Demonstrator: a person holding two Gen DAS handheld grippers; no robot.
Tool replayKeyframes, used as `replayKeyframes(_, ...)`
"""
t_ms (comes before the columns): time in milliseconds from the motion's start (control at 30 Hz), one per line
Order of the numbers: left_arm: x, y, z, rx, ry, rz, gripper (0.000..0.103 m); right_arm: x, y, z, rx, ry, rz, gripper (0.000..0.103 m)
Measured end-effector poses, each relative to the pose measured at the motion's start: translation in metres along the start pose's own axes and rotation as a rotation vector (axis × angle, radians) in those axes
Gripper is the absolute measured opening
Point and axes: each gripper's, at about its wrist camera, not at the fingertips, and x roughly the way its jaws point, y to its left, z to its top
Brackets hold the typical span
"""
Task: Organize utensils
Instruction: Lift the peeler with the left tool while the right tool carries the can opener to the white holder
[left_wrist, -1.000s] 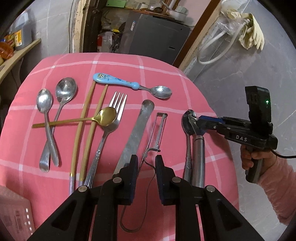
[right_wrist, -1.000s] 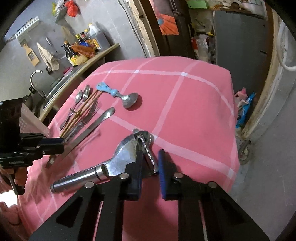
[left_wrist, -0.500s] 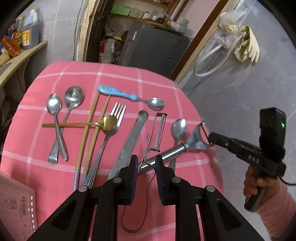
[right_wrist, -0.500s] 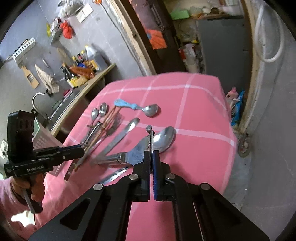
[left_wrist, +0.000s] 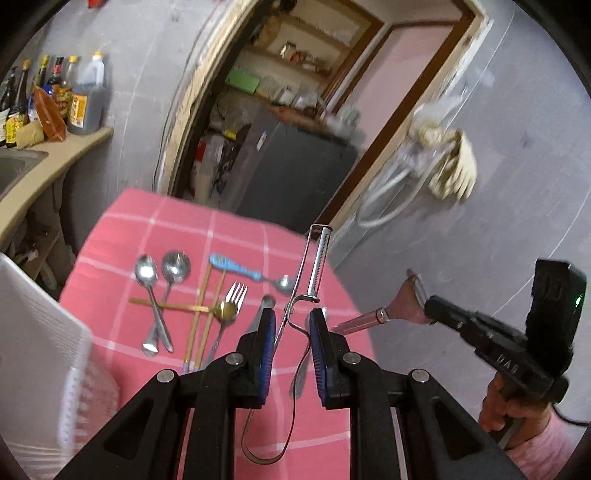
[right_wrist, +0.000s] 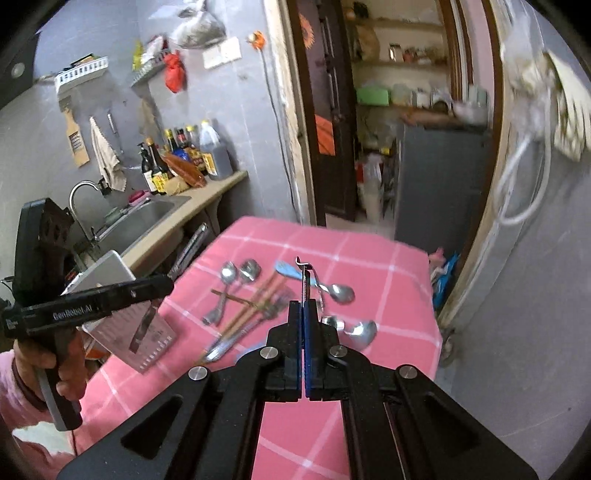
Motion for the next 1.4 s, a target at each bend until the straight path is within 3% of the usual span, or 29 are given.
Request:
replayKeyframes(167,-0.058,0.018,0.029,-0.01,-0.081,-0.02,0.018,-0.023,0.041,0.026,-0.016,-0.056,0.045,0.001)
replayKeyframes(367,-0.102,0.058,0.059,-0.051,-0.149,-0.031,0.018,-0.034,0.099,0.054,-0.017,-0.126,0.18,0.001)
replayKeyframes(467,-0.112,0.075,0.067,-0.069,-0.179,-0.037,0.018,-0.03,0.132,0.058,-0.049,-0.148,0.212,0.001)
replayKeyframes(600,-0.113,0.104,0.066,-0.133,-0.207,-0.099,0.018,-0.016,0.174,0.061,-0.095,-0.146,0.224,0.001)
replayKeyframes(900,-0.098,0.143,0.05,-0.236,-0.23,-0.161,0.018,0.005,0.19,0.057,-0.036,-0.115,0.243,0.001)
replayKeyframes(1400,-0.087,0.159,0.023,-0.209,-0.218,-0.108,0.018,0.053,0.201,0.023,0.014,0.006,0.285,0.001)
